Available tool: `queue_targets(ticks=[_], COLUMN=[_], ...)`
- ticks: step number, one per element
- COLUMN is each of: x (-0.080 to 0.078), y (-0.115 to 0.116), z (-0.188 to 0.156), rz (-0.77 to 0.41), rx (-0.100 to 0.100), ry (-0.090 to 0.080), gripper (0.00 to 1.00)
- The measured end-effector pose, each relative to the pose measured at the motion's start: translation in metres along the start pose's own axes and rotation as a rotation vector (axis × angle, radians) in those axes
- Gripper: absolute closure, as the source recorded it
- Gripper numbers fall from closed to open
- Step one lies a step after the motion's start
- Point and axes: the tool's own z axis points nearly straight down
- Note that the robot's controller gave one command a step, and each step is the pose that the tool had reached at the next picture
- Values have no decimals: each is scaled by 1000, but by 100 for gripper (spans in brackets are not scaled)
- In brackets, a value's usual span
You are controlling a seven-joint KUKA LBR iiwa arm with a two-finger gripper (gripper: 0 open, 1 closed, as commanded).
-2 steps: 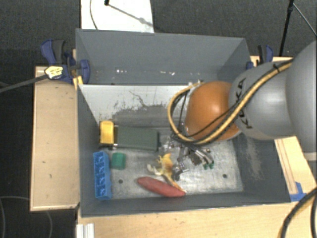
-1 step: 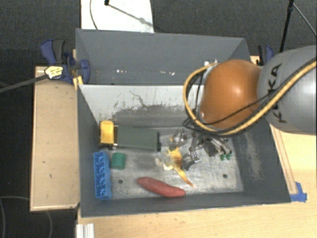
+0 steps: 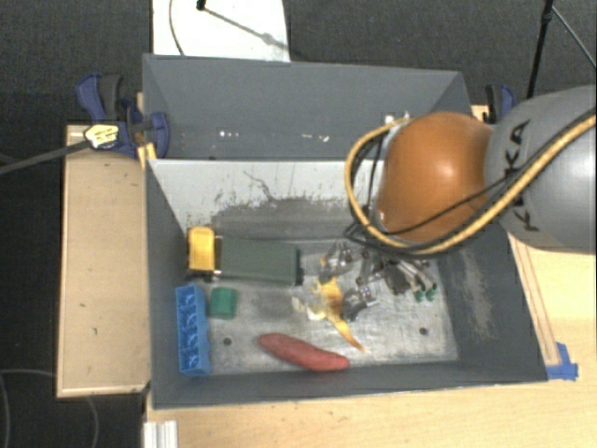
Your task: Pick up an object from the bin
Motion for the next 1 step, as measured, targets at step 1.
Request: queue_targets(ticks=[1], x=[3], y=[4], z=[-38], rz=[-75], rx=[0], ry=[5], gripper=[100])
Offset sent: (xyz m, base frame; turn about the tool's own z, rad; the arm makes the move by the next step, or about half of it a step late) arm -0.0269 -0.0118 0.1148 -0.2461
